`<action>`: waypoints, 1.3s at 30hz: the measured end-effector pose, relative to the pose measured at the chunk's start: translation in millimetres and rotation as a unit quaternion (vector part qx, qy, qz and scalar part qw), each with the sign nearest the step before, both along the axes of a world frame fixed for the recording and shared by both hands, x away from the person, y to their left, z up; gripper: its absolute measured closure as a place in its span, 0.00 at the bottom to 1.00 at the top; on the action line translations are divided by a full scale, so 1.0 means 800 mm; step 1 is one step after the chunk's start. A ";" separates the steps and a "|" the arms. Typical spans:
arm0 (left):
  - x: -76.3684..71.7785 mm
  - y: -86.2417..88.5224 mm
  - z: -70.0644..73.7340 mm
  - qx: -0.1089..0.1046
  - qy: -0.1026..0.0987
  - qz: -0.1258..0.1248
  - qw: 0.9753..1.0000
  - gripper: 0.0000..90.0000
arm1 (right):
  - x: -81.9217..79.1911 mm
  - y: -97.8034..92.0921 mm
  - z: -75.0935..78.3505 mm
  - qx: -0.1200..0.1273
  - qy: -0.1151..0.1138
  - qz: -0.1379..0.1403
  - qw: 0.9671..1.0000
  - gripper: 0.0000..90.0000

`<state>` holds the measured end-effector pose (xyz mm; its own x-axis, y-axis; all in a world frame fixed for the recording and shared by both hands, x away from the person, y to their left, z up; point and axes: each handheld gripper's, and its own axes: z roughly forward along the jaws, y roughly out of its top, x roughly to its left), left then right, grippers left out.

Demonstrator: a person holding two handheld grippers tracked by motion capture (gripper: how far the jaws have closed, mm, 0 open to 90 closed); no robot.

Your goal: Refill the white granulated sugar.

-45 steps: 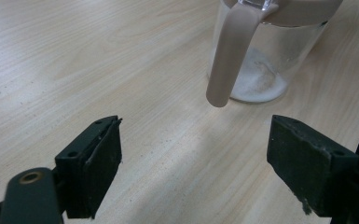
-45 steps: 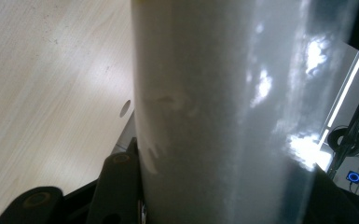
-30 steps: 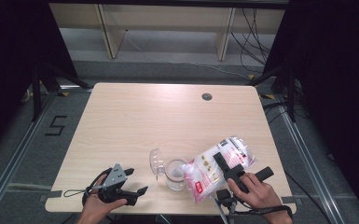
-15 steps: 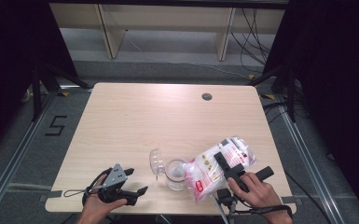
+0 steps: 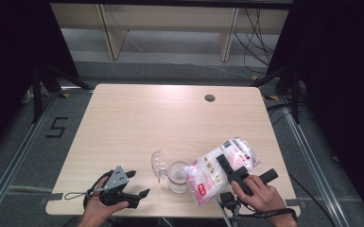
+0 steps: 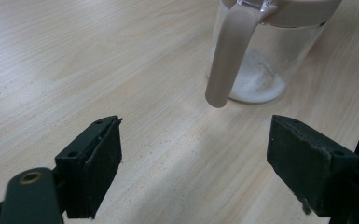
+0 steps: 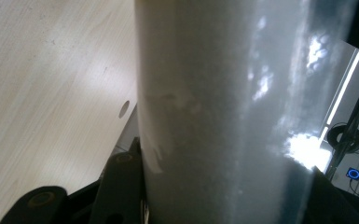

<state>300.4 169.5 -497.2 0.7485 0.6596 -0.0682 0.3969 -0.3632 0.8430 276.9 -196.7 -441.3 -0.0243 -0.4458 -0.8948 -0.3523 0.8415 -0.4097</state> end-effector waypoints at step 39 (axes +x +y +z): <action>0.002 0.002 0.000 0.012 -0.003 -0.001 1.000 0.19 | -0.003 0.003 0.001 0.012 0.009 0.003 1.000 0.67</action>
<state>301.7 171.1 -497.3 0.7507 0.6589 -0.0479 0.3914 -0.3851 0.8358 274.6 -194.2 -440.3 -0.0380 -0.4248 -0.9045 -0.3636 0.8489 -0.3835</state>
